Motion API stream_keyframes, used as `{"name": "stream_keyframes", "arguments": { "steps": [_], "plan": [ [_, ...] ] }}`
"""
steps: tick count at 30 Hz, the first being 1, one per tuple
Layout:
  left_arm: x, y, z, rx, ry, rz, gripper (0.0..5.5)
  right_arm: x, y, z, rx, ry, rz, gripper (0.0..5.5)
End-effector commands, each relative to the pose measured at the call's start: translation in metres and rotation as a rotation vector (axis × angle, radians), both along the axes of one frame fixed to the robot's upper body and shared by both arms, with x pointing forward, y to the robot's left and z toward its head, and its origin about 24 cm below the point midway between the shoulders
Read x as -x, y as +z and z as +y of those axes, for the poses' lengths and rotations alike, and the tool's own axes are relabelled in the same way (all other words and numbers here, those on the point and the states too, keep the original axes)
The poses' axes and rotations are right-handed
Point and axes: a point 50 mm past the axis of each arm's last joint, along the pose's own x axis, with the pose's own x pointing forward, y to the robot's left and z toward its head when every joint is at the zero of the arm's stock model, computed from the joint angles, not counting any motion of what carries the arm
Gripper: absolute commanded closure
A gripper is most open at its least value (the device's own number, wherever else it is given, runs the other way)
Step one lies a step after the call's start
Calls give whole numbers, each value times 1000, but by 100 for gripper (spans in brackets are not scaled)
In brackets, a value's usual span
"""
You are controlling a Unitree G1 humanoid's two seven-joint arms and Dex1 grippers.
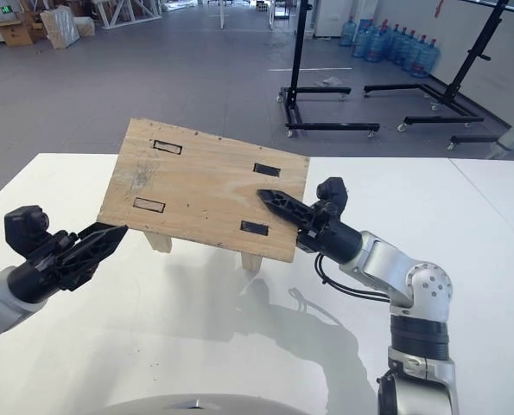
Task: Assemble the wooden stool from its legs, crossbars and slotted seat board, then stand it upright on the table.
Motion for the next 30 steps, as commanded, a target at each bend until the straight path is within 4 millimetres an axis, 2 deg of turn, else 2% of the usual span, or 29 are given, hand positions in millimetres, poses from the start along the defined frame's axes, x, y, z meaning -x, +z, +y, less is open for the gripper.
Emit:
{"name": "stream_keyframes", "arguments": {
  "steps": [1, 3, 7, 9, 15, 16, 20, 24, 26, 30],
  "plan": [
    [14, -22, 6, -25, -9, 48, 142, -24, -10, -16, 142, -213, 183, 417],
    [20, -32, 4, -32, -2, 82, 115, -29, -5, -20, 142, -211, 178, 419],
    [25, -42, -2, -42, 3, 95, 111, -47, 7, -23, 130, -216, 200, 419],
    [24, -44, -5, -49, 4, 89, 111, -53, 11, -16, 83, -220, 219, 419],
    [20, -46, -7, -69, -12, 89, 111, -53, 4, -10, -45, -348, 352, 419],
    [20, -46, -7, -72, -15, 91, 111, -52, 4, -11, -59, -369, 371, 380],
    [19, -45, -9, -78, -20, 92, 111, -53, 4, -13, -66, -401, 411, 313],
    [17, -43, -9, -80, -22, 87, 111, -54, 7, -19, -79, -394, 379, 219],
    [16, -43, -9, -79, -22, 88, 111, -48, 4, -22, -73, -365, 320, 190],
    [12, -40, -8, -80, -24, 86, 111, -34, -2, -32, -74, -380, 259, 190]
  ]
}}
